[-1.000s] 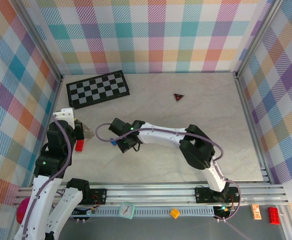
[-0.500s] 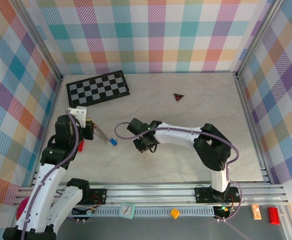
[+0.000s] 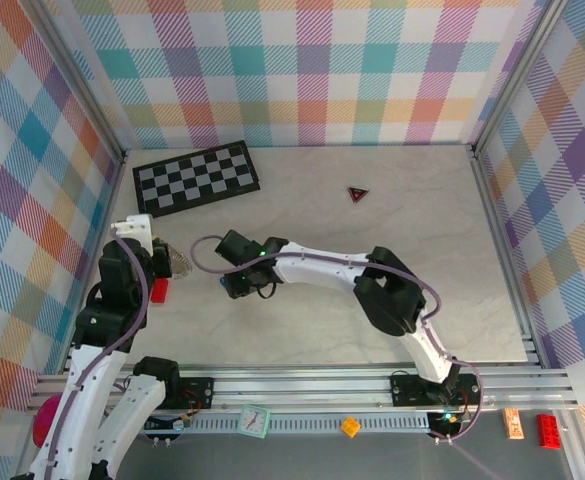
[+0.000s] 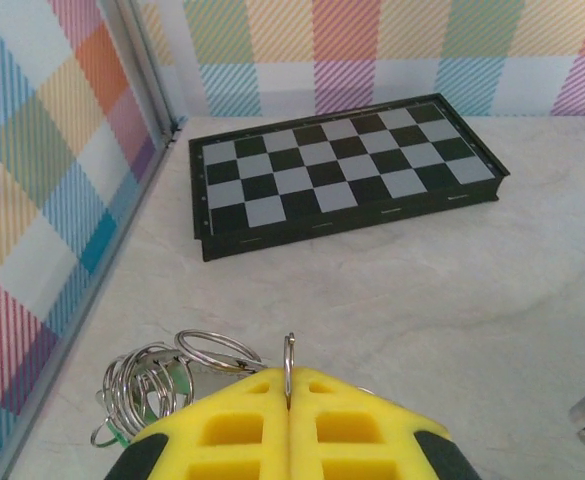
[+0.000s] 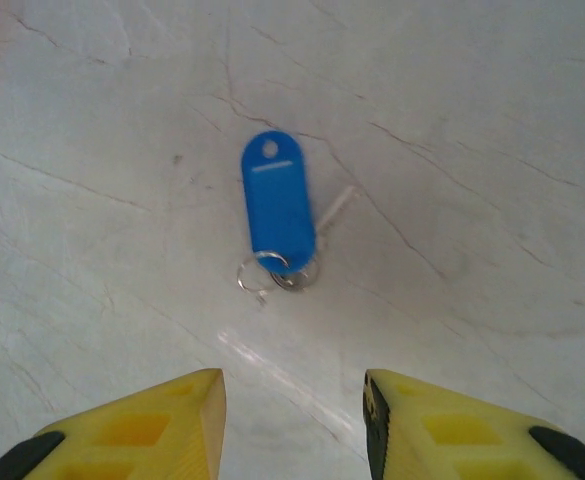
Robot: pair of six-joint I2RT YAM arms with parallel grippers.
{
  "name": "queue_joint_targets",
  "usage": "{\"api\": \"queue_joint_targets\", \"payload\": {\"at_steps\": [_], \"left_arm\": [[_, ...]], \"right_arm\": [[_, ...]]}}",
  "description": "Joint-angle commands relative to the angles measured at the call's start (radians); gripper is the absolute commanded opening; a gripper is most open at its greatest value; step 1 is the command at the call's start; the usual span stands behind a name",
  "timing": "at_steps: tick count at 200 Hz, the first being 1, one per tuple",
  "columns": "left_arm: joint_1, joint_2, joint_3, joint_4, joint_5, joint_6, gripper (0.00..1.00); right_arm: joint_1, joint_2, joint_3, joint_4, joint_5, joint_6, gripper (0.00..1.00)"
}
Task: Put the keys on the keyring
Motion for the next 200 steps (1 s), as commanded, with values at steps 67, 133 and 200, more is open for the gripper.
{"api": "queue_joint_targets", "payload": {"at_steps": [67, 133, 200], "left_arm": [[0.003, -0.055, 0.017, 0.018, -0.041, 0.011, 0.0], [0.003, -0.063, 0.021, 0.019, -0.04, 0.023, 0.0], [0.002, -0.065, 0.023, 0.018, -0.042, 0.018, 0.0]], "right_arm": [[0.056, 0.231, 0.324, -0.219, 0.176, 0.049, 0.36], [0.063, 0.253, 0.357, -0.242, 0.199, 0.052, 0.23], [0.064, 0.253, 0.353, -0.249, 0.173, 0.062, 0.17]]}}
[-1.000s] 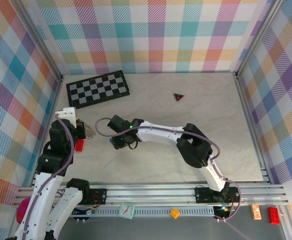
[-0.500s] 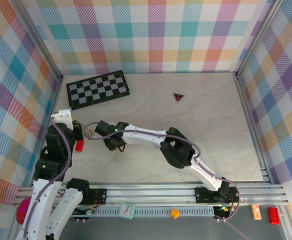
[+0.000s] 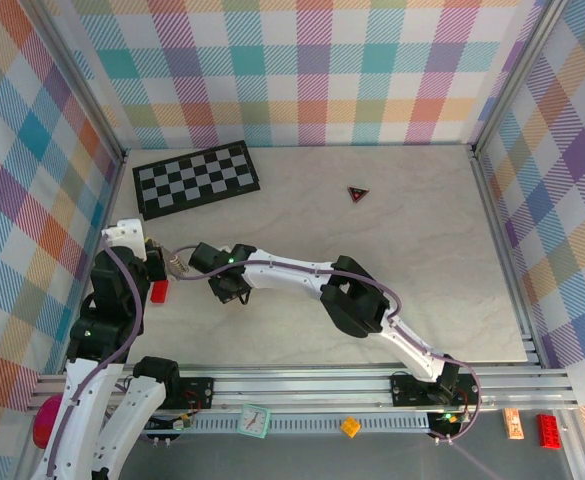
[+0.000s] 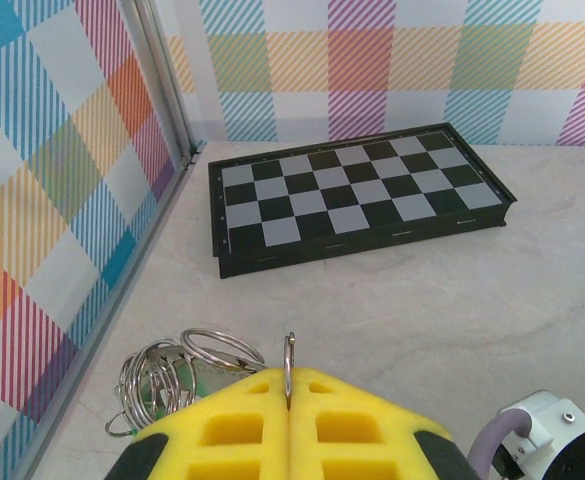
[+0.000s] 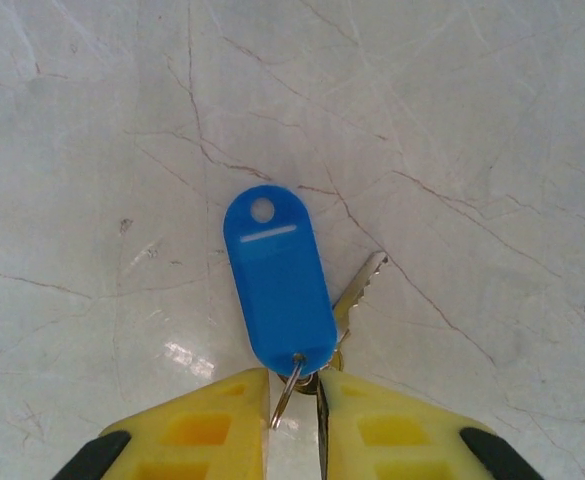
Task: Put the keys on the keyring
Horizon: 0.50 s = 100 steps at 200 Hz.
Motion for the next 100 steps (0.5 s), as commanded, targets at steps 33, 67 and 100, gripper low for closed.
{"api": "queue_joint_targets", "payload": {"at_steps": [33, 67, 100], "left_arm": [[0.003, -0.014, 0.023, 0.02, -0.021, 0.01, 0.0], [0.003, -0.013, 0.024, 0.016, -0.022, 0.012, 0.0], [0.001, -0.011, 0.031, 0.009, -0.011, 0.015, 0.0]], "right_arm": [[0.006, 0.019, 0.03, -0.03, 0.002, 0.017, 0.11], [0.006, 0.016, 0.03, -0.033, 0.003, 0.012, 0.02], [0.002, -0.042, -0.024, -0.008, 0.015, 0.007, 0.0]]}}
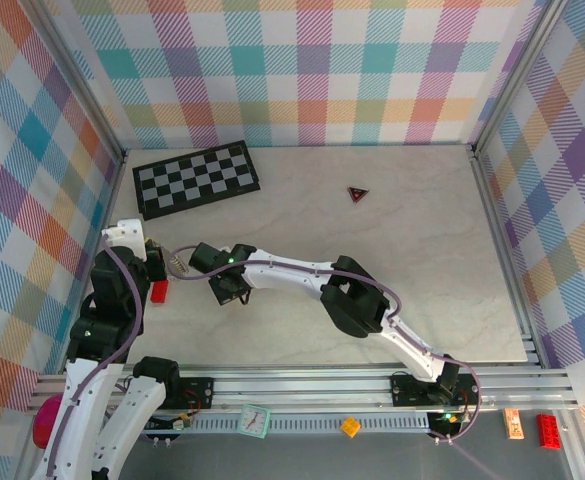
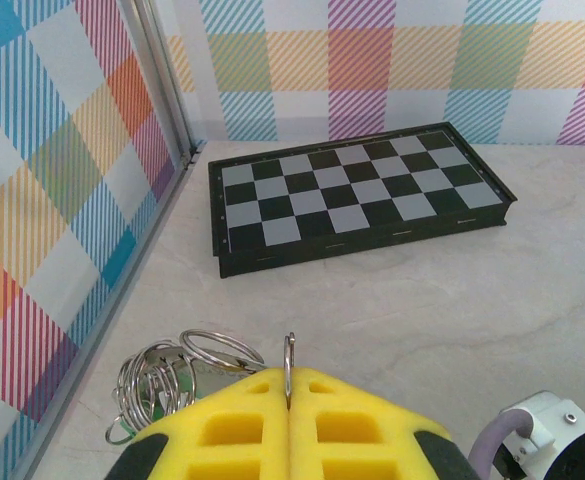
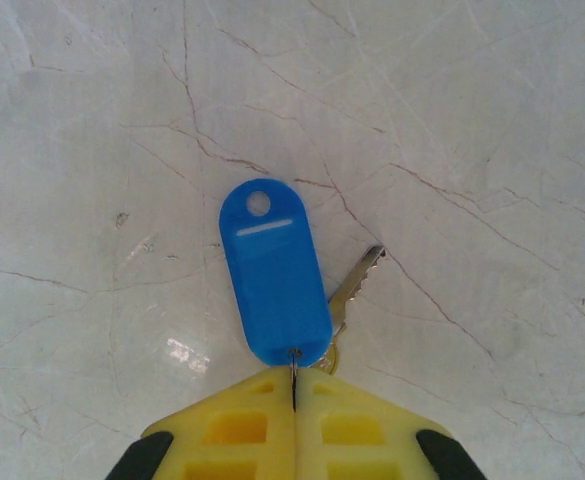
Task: Put the keys on the keyring
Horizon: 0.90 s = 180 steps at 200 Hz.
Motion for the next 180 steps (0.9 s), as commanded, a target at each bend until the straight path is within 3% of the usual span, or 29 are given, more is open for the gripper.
{"api": "queue_joint_targets", "payload": {"at_steps": [1, 68, 103, 130, 180], "left_arm": [[0.002, -0.011, 0.03, 0.011, -0.009, 0.015, 0.0], [0.001, 0.064, 0.064, -0.029, 0.225, 0.03, 0.0], [-0.014, 0.12, 0.069, -0.028, 0.367, 0.021, 0.0], [-0.078, 0.17, 0.061, -0.012, 0.444, 0.029, 0.0], [-0.24, 0.281, 0.011, 0.093, 0.447, 0.09, 0.0]], "right_arm": [[0.002, -0.045, -0.03, 0.001, 0.016, 0.004, 0.0], [-0.061, -0.432, -0.549, 0.258, -0.023, -0.091, 0.0], [-0.111, -0.622, -0.781, 0.299, -0.043, -0.12, 0.0], [-0.161, -0.744, -0.906, 0.304, -0.097, -0.139, 0.0], [-0.233, -0.904, -1.059, 0.298, -0.288, -0.215, 0.0]]}}
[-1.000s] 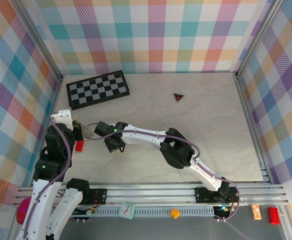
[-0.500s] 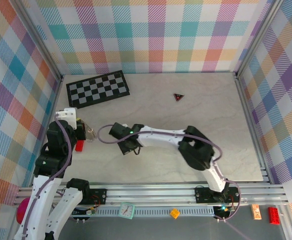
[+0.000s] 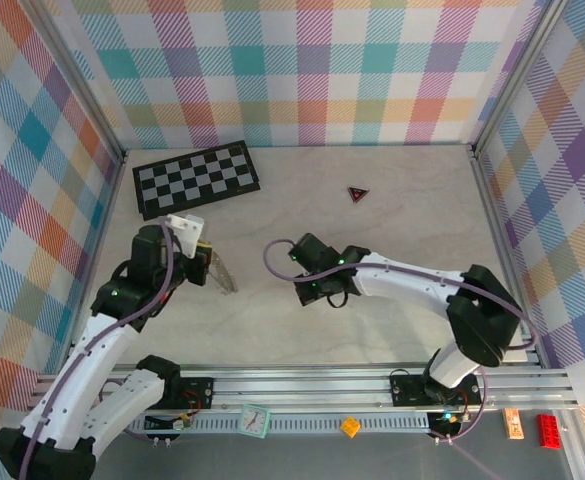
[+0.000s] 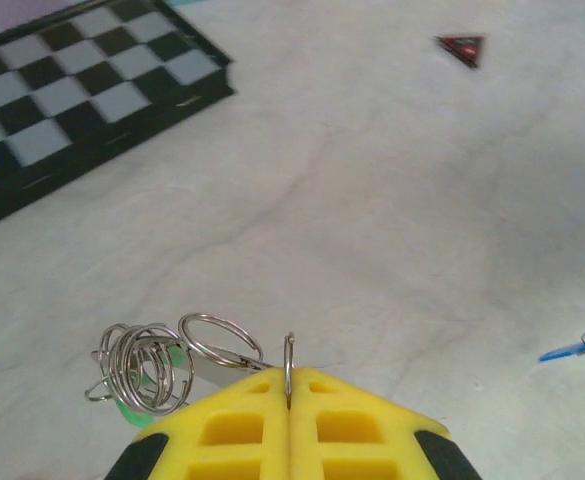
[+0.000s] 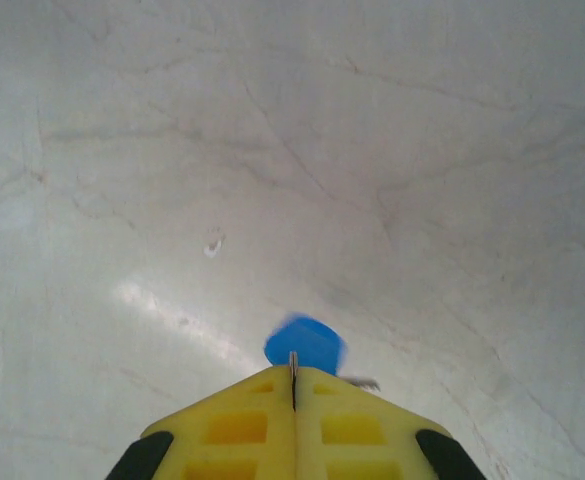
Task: Put the keys on the keyring
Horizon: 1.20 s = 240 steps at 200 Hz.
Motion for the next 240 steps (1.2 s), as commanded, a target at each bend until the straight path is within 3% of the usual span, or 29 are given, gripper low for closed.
{"api": "queue_joint_targets", "payload": {"at_steps": [1, 57, 90, 128, 240], "left_arm": [[-0.053, 0.037, -0.017, 0.111, 0.036, 0.046, 0.0], [-0.176, 0.189, -0.009, 0.144, 0.169, 0.199, 0.0], [-0.2, 0.249, 0.007, 0.108, 0.277, 0.305, 0.0], [-0.223, 0.348, 0.073, 0.027, 0.303, 0.398, 0.0], [-0.276, 0.576, 0.184, 0.038, 0.414, 0.563, 0.0]], "right_arm": [[-0.021, -0.062, -0.046, 0.011, -0.126, -0.055, 0.0], [-0.09, -0.117, -0.132, 0.039, -0.244, -0.047, 0.0], [-0.137, -0.122, -0.175, 0.066, -0.31, -0.048, 0.0], [-0.195, -0.115, -0.206, 0.099, -0.37, -0.052, 0.0], [-0.289, -0.066, -0.25, 0.1, -0.371, -0.07, 0.0]]}}
